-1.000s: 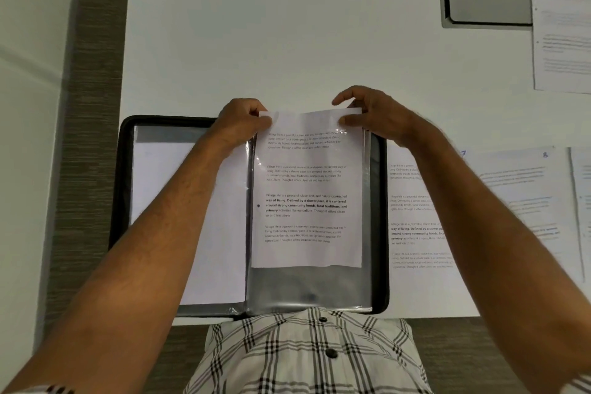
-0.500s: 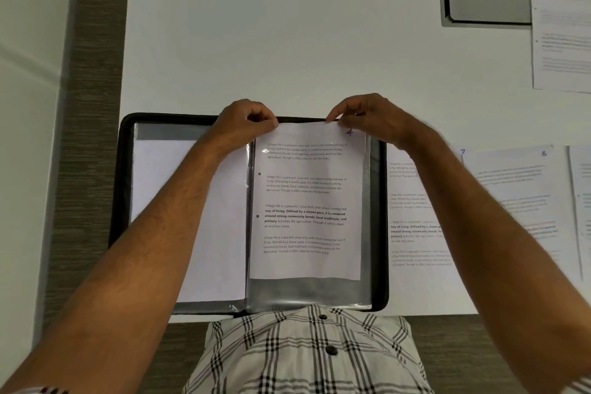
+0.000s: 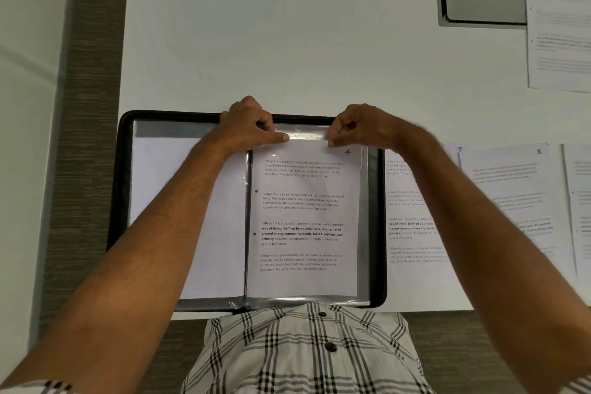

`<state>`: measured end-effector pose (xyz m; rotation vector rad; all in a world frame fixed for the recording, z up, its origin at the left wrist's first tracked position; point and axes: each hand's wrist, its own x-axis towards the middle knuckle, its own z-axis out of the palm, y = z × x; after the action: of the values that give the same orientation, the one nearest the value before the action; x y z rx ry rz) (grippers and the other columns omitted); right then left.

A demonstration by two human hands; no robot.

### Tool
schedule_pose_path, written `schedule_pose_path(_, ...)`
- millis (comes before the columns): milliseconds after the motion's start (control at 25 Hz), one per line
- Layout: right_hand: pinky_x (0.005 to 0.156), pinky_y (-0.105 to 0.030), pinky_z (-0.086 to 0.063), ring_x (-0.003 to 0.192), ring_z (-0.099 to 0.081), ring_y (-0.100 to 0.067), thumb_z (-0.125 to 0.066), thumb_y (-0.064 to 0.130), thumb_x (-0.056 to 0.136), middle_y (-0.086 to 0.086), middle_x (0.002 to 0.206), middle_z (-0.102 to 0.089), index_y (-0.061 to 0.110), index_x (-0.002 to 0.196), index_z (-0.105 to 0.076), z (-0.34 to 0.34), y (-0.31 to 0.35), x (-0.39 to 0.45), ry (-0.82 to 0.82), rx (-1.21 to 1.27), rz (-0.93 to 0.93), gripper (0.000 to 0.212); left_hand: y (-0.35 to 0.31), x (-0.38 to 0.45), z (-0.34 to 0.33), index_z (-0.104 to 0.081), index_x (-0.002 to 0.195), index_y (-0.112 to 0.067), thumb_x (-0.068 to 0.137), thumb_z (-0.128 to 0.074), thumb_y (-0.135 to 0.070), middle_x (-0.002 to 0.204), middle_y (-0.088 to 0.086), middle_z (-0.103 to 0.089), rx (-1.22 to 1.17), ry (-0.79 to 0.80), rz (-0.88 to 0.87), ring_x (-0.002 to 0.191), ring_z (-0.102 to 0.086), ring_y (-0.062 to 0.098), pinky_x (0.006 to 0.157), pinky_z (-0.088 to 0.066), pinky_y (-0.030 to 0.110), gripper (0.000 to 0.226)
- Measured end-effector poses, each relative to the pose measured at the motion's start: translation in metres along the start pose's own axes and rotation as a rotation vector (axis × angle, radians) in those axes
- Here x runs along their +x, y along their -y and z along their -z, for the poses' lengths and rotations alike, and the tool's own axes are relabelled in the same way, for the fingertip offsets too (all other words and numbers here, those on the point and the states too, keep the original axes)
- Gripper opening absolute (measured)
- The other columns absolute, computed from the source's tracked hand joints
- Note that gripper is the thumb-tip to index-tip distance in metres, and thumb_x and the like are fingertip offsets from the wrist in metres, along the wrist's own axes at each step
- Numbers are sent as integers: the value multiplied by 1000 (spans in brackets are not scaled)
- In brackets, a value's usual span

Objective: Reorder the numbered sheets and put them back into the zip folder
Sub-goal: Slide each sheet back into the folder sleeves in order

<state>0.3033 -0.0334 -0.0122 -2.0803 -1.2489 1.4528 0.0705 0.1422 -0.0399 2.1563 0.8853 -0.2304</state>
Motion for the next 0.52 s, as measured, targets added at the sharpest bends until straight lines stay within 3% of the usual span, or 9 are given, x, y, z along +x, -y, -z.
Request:
schedule_pose_path(80, 82, -14, -45, 88, -67, 4, -81, 26, 91, 9, 97, -73, 18, 96, -82, 0, 1, -1, 10, -47, -16, 9, 2, 1, 0, -73, 82, -28, 78, -82, -53, 112, -2, -51, -5, -2, -3, 108, -51, 16, 103, -39, 46, 26)
schedule_pose_path(200, 90, -27, -54, 90, -71, -3, -83, 24, 90, 10, 87, -78, 11, 83, -79, -1, -2, 1, -2, -58, -14, 15, 7, 1, -5, -73, 83, -32, 80, -82, -48, 112, -3, -53, -23, -20, -9, 109, -51, 15, 106, -38, 49, 19)
schedule_pose_path(320, 95, -36, -57, 97, -68, -10, -84, 21, 88, 9, 96, -72, 16, 93, -73, -14, -7, -4, -234, 40, -26, 13, 11, -2, -14, -70, 89, -37, 81, -82, -44, 108, -6, -55, -40, -123, -57, 106, -54, 16, 102, -42, 49, 16)
schedule_pose_path(440, 82, -28, -56, 97, -65, -13, -86, 22, 86, 3, 108, -65, 18, 122, -56, -38, -11, -23, -487, 322, -69, 47, 14, -18, -28, -62, 130, -27, 91, -74, -28, 128, 2, -57, -34, -225, -103, 123, -50, 26, 107, -36, 45, 41)
schedule_pose_path(520, 82, -30, -57, 100, -65, -13, -85, 22, 88, 2, 112, -63, 18, 133, -48, -58, -13, -40, -543, 455, -69, 57, 17, -38, -38, -47, 150, -20, 95, -67, -15, 150, 8, -46, -63, -287, -177, 138, -39, 29, 120, -27, 40, 58)
